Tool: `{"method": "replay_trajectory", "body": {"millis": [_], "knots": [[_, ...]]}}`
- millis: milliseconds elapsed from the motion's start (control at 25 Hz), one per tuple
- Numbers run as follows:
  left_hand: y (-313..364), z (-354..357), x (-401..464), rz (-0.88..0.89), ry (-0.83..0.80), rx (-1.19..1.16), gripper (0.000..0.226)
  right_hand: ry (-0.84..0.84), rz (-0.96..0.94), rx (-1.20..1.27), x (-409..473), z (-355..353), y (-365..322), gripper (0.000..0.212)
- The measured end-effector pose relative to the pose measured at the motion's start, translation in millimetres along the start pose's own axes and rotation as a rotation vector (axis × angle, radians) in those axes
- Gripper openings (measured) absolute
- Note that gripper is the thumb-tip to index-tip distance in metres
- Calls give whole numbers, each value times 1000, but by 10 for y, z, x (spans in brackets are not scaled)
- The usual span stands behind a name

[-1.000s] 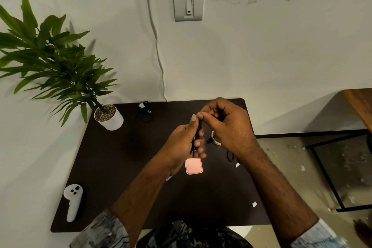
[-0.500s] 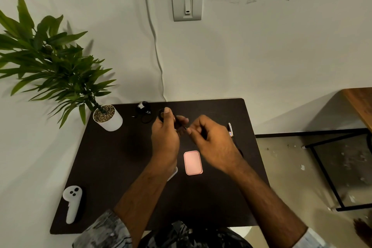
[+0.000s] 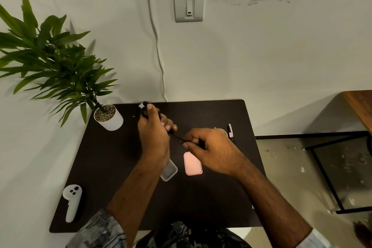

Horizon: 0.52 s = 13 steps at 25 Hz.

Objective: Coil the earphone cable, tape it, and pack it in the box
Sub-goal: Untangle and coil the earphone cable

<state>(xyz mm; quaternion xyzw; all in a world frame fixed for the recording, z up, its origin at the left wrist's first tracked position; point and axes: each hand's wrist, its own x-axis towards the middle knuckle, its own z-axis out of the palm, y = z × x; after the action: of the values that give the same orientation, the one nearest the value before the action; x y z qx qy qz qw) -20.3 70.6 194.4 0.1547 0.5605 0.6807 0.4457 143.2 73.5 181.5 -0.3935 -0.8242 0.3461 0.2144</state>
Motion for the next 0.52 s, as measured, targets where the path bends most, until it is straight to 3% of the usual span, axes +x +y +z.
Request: {"method": "replay_trajectory", "body": {"millis": [200, 360, 520], "knots": [[-26, -71, 24, 18, -165, 325, 36, 74, -81, -5, 7, -161, 26, 29], [-81, -48, -133, 1, -425, 604, 52, 276, -173, -5, 56, -270, -19, 19], [-51, 33, -240, -133, -590, 587, 66, 379, -111, -20, 86, -291, -31, 11]]}}
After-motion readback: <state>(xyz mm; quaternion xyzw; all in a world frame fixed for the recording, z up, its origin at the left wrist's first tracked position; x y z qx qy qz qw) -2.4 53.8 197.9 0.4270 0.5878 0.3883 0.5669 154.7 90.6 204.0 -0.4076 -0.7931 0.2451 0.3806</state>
